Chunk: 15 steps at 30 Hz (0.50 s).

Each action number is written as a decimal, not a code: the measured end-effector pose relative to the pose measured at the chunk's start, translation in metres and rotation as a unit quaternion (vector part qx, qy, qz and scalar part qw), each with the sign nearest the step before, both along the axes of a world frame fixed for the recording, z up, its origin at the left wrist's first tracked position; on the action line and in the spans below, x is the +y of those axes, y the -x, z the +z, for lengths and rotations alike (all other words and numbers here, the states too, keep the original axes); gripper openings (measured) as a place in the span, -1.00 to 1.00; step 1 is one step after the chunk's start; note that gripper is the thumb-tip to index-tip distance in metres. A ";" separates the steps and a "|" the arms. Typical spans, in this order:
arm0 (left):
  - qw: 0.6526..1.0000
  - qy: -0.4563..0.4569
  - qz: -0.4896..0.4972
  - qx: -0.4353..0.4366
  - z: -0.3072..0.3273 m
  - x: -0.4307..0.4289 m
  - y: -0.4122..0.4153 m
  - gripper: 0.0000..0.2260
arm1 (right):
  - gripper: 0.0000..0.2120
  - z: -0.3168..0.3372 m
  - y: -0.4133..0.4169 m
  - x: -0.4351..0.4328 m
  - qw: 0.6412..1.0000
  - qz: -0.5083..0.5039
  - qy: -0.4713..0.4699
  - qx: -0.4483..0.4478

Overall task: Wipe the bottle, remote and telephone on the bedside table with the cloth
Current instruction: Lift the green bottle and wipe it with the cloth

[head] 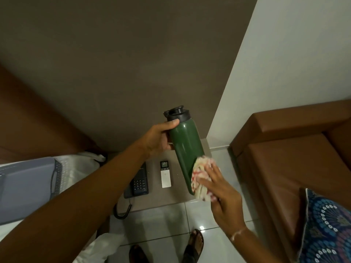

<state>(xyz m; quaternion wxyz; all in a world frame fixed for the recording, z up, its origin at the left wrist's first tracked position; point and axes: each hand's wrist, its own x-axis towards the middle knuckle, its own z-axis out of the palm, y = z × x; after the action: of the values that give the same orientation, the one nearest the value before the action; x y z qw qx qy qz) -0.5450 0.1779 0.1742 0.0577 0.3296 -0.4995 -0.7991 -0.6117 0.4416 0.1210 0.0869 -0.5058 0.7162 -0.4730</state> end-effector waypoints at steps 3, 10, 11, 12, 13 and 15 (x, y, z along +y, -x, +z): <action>1.000 0.017 0.015 -0.008 -0.016 -0.007 0.005 -0.61 | -0.67 -0.036 -0.009 0.029 0.998 0.004 -0.052 -0.044; 0.992 0.071 0.085 -0.052 -0.088 -0.006 0.031 -0.53 | -0.62 -0.099 0.006 0.025 0.959 -0.136 -0.106 -0.226; 0.988 0.097 0.097 -0.068 -0.106 -0.002 0.036 -0.50 | -0.63 -0.106 0.012 0.017 0.942 -0.192 -0.114 -0.251; 0.983 0.121 0.109 -0.080 -0.124 0.002 0.041 -0.50 | -0.69 -0.115 0.018 0.010 0.926 -0.247 -0.125 -0.256; 0.979 0.141 0.118 -0.083 -0.145 0.007 0.046 -0.51 | -0.75 -0.128 0.025 0.004 0.909 -0.299 -0.133 -0.256; 0.975 0.169 0.129 -0.071 -0.189 0.015 0.054 -0.46 | -0.80 -0.154 0.040 -0.006 0.872 -0.372 -0.124 -0.295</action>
<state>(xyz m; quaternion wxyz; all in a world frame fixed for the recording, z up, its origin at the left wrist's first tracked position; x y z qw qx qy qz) -0.5993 0.1930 -0.0146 0.1795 0.4330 -0.5834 -0.6632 -0.6517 0.4355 -0.0334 0.1734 -0.0245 0.8452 -0.5050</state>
